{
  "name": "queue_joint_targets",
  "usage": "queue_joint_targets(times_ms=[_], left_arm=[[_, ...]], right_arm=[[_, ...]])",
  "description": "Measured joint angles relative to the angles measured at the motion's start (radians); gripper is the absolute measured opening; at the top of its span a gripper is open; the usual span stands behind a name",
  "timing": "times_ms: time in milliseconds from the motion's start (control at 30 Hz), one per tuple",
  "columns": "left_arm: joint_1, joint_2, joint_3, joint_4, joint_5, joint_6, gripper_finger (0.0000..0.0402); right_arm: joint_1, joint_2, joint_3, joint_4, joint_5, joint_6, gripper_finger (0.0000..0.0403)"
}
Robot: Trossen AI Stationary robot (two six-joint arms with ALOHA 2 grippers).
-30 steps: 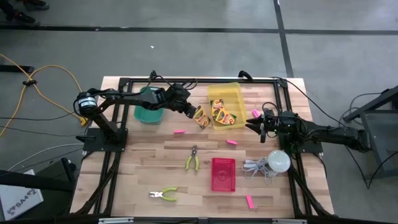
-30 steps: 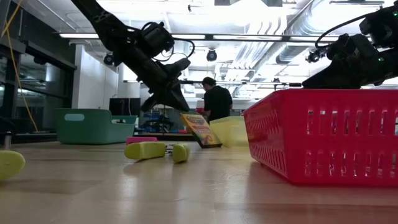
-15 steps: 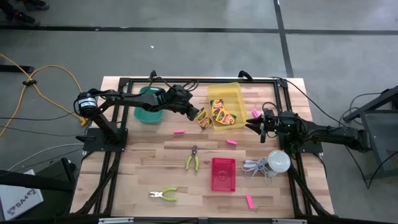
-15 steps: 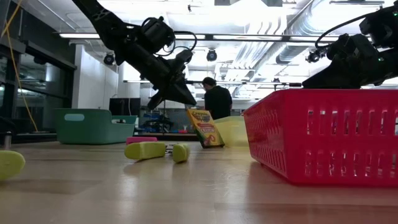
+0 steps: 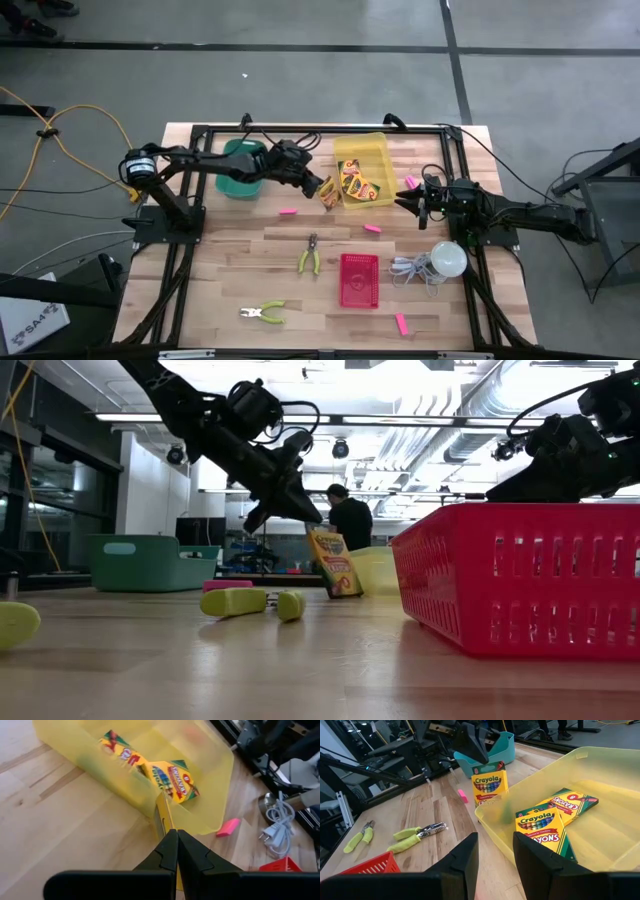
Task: Pick & Place School Supplies
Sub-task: Put the crayon box into the yellow bin
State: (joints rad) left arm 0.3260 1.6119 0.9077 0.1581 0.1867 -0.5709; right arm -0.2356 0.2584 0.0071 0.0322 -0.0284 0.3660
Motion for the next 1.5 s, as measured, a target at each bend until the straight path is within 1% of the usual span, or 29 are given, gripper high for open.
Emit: queue_joint_targets(times_ms=[1000, 1500], left_arm=[[-0.044, 0.006, 0.0, 0.059, -0.008, 0.048, 0.0], [-0.055, 0.006, 0.0, 0.06, -0.008, 0.056, 0.0]], right_arm=[[0.0, 0.0, 0.0, 0.0, 0.0, 0.0, 0.011], [0.0, 0.0, 0.0, 0.0, 0.0, 0.0, 0.011]])
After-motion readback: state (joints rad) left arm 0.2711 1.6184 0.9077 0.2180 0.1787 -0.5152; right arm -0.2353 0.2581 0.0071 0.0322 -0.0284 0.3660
